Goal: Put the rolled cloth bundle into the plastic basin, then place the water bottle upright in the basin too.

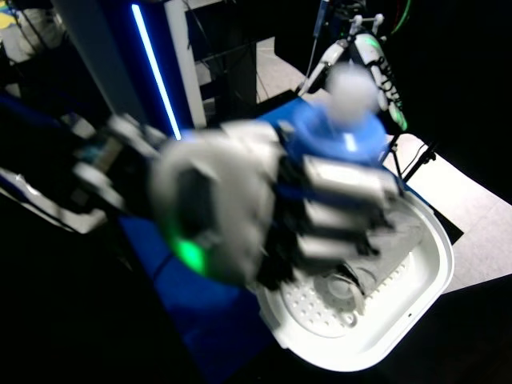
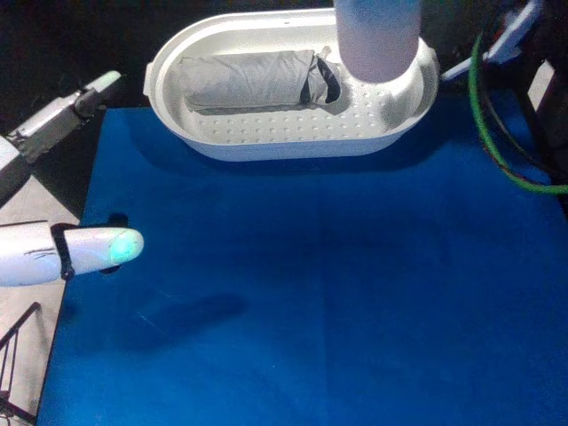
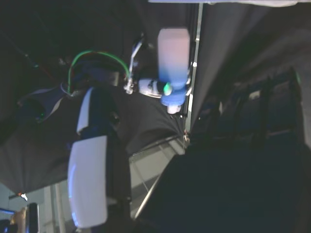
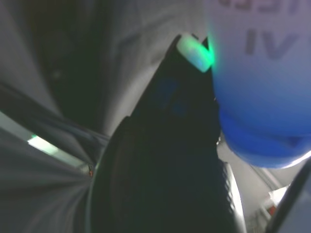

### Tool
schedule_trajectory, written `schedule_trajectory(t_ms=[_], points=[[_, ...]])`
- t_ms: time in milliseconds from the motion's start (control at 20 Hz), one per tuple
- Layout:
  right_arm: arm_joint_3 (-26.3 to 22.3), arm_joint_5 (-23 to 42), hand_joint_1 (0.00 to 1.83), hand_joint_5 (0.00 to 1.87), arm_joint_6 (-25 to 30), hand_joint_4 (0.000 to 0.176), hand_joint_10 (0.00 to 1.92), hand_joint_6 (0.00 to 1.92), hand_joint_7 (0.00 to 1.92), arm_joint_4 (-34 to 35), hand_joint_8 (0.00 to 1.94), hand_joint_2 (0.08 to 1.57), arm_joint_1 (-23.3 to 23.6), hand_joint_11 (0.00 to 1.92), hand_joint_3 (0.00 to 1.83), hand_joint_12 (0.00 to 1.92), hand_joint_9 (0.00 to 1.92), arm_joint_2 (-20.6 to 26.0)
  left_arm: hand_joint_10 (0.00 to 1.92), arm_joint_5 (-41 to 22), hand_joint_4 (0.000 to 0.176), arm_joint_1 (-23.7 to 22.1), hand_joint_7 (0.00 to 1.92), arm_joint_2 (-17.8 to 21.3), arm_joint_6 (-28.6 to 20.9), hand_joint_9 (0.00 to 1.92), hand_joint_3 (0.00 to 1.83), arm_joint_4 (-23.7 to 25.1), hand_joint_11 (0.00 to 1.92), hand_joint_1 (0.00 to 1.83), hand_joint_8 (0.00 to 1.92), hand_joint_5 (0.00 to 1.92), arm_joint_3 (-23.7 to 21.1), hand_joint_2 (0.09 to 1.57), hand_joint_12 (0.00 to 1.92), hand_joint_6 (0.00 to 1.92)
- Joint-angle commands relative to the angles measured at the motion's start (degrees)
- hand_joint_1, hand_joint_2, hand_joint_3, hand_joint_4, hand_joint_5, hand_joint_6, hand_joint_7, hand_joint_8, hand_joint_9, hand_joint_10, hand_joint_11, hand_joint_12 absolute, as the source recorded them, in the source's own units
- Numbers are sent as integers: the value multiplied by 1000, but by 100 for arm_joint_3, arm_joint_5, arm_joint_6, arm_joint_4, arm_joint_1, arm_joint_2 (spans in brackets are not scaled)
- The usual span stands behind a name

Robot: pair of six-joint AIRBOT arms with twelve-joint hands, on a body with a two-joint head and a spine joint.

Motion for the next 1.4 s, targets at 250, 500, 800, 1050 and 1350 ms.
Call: schedule_trajectory(t_ms=[250, 500, 800, 1050, 1350], points=[[202, 769, 1409, 632, 105, 28, 1921, 1921, 797, 142, 1941, 1192, -110, 1121, 0, 1921, 971, -122, 0, -839, 176, -53, 0, -28, -74, 0, 0, 4, 0, 592, 0, 0, 15, 884, 0, 0], [226, 787, 1350, 666, 118, 29, 1921, 1921, 878, 141, 1941, 1222, -418, 1208, 2, 1921, 1093, -182, 0, -890, 176, -40, 0, -55, -137, 0, 0, 7, 0, 624, 0, 0, 61, 887, 0, 0], [224, 799, 931, 713, 132, 65, 1765, 1403, 801, 143, 1518, 1258, -533, 965, 0, 1921, 938, -203, 0, -926, 175, -38, 0, -59, -145, 0, 0, -9, 0, 599, 0, 0, 62, 885, 0, 0], [162, 808, 600, 747, 199, 0, 1296, 87, 741, 141, 737, 1128, -539, 600, 0, 1681, 707, -131, 0, -940, 173, -37, 0, -66, -147, 0, 1, -25, 0, 622, 0, 0, 48, 891, 0, 0], [-66, 972, 485, 382, 200, 28, 2, 0, 501, 139, 0, 1037, -548, 189, 0, 715, 516, 85, 0, -941, 172, -16, 0, -63, -148, 0, 1, -60, 0, 622, 0, 0, 29, 890, 0, 0]])
